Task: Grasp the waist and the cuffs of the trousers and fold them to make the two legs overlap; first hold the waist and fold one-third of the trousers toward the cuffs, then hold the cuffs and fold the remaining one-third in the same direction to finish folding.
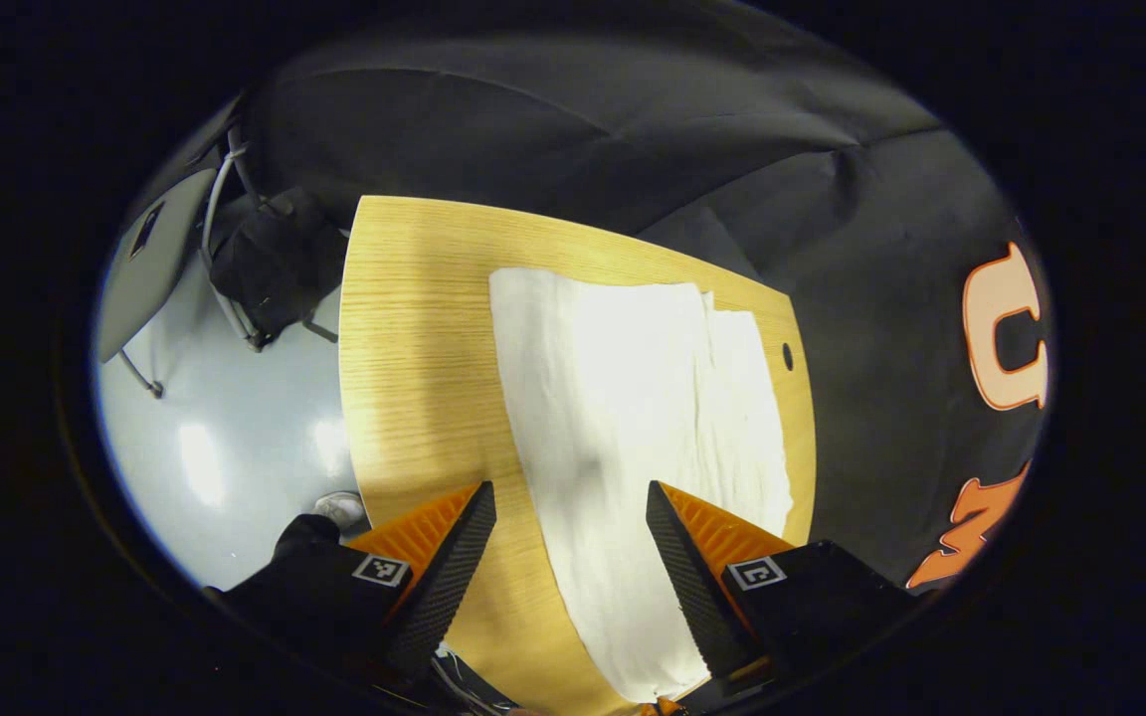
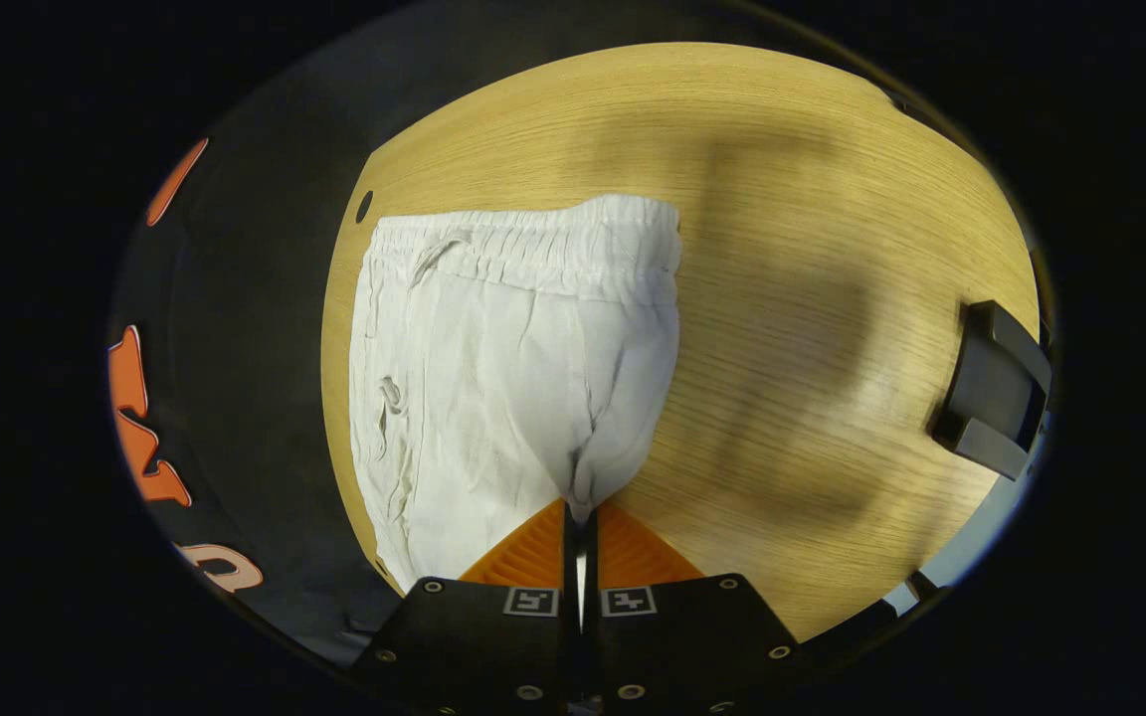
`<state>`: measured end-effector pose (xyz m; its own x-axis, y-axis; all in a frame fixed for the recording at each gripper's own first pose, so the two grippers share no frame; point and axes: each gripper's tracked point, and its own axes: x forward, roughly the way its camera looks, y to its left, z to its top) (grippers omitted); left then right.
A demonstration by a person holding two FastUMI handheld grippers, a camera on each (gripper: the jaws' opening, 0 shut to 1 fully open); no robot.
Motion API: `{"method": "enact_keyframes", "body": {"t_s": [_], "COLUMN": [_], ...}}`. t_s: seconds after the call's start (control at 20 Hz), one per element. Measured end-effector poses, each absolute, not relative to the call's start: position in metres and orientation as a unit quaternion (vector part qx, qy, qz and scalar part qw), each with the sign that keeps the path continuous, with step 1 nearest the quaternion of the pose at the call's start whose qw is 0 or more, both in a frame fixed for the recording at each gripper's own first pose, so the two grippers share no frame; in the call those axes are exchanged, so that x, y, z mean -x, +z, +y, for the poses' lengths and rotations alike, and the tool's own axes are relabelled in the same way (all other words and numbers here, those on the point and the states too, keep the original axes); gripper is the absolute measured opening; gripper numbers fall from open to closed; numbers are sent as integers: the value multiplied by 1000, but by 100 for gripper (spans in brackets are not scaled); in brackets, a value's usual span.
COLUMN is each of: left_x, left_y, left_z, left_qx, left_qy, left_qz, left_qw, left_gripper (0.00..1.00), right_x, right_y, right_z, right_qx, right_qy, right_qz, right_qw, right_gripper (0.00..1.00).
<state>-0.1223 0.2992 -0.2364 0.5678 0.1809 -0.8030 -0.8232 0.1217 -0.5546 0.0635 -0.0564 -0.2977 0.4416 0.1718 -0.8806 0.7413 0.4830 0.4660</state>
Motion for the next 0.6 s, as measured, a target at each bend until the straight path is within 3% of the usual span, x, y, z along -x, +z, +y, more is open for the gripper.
{"method": "enact_keyframes", "body": {"t_s": [0.5, 0.55, 0.6], "left_x": [83, 80, 76], "left_y": [-253, -257, -262], "left_z": [309, 310, 310], "left_qx": [554, 553, 557], "left_qy": [347, 348, 341], "left_qz": [306, 308, 308], "left_qw": [693, 692, 692], "left_gripper": [99, 97, 75], "right_x": [-65, -65, -65], "right_y": [-298, -298, -298], "right_z": [-56, -56, -56], "right_qx": [-471, -470, -470], "right_qy": [-203, -202, -202], "right_qz": [485, 485, 484], "right_qw": [709, 710, 709], "right_gripper": [1, 1, 2]}}
